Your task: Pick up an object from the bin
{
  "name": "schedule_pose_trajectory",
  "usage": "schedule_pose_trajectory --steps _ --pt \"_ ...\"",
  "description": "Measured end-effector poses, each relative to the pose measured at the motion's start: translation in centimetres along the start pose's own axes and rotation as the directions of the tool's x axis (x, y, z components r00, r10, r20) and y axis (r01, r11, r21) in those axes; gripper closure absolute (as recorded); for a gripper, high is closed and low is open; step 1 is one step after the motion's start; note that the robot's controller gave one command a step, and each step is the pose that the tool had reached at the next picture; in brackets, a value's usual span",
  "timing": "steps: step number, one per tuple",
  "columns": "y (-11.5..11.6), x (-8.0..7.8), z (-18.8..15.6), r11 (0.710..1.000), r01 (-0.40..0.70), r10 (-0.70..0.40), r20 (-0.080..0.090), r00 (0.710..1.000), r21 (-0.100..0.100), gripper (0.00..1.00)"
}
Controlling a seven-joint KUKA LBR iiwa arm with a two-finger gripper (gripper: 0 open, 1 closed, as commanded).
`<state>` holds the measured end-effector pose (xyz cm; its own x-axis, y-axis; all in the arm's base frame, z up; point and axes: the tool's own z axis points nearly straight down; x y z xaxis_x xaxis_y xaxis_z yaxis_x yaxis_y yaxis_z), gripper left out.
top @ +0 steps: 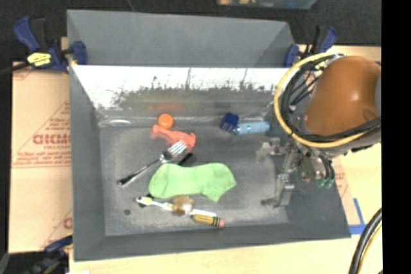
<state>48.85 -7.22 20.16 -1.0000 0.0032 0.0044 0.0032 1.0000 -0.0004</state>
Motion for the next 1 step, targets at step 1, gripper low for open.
schedule_pose_trajectory --steps 1 --pt "0.05 -0.19 -0.31 1.000 0.004 -0.004 0.007 1.000 0.001 0.00"
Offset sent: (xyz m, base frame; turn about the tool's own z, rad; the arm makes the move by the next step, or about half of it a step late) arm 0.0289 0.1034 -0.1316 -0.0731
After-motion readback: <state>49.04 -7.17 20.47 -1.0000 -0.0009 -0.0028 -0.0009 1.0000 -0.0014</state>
